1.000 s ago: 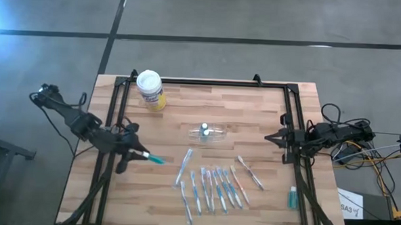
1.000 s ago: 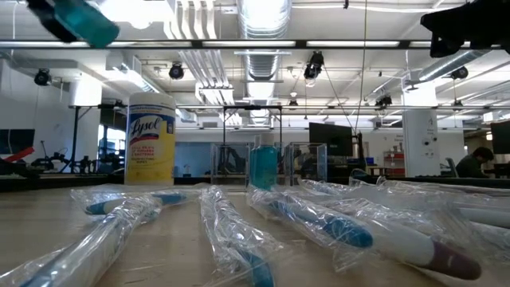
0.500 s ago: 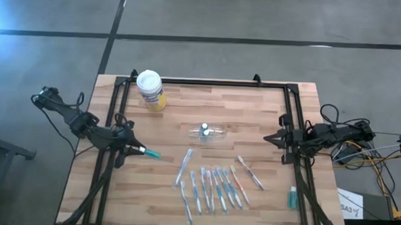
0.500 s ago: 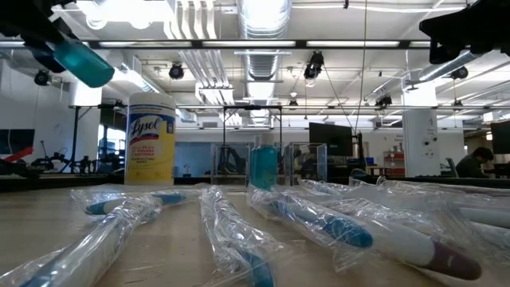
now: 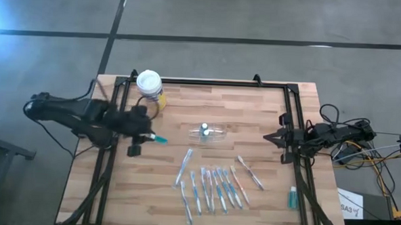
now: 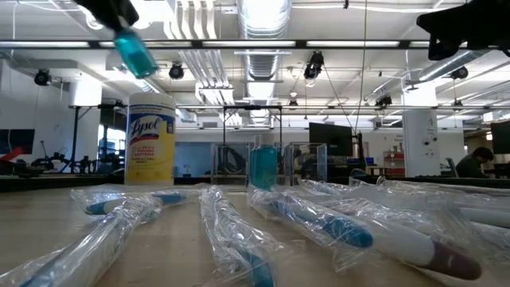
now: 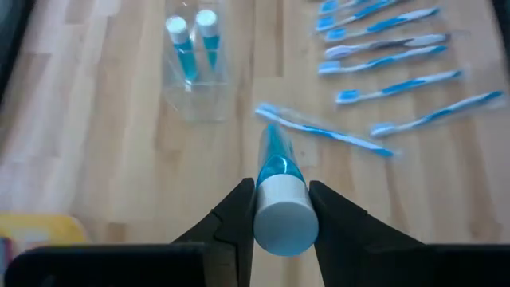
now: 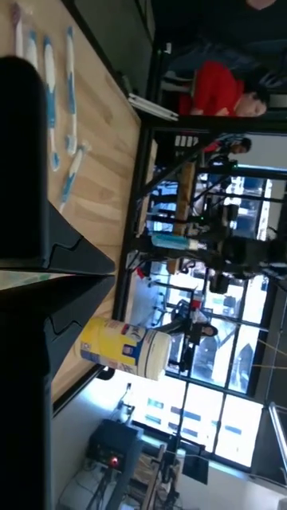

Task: Pick & Place toothbrushing station
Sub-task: Put the blue mouthwash bottle into the middle section of the transparent organizer

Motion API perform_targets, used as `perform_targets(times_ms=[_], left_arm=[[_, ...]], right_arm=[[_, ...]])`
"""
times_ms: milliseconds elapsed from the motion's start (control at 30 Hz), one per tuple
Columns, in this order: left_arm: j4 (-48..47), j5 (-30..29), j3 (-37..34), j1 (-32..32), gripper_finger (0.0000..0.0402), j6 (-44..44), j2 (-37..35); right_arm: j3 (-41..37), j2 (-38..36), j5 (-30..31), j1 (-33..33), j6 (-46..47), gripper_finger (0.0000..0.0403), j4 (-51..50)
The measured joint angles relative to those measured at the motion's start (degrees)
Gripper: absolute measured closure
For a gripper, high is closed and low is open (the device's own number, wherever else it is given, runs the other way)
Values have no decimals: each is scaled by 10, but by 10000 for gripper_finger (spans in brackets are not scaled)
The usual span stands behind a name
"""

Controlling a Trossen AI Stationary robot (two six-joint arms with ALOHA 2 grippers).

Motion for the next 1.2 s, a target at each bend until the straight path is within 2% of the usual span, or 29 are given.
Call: perform_targets(times_ms=[200,433,700,833,967,1200], left_arm=[[-31,68,148,79,304,104,148],[-116,85,361,140,304,157,337],[-175,75,547,152,305,386,502],[-178,39,608,152,304,512,554],[-180,-7,637,157,304,603,594],[-158,-13,633,170,304,676,627]], right_arm=[[0,16,1,0,0,394,1],[0,25,1,0,-3,394,1],[0,24,1,0,-16,394,1],[0,24,1,0,-19,394,1],[0,24,1,0,-22,394,1],[0,24,1,0,-30,394,0]])
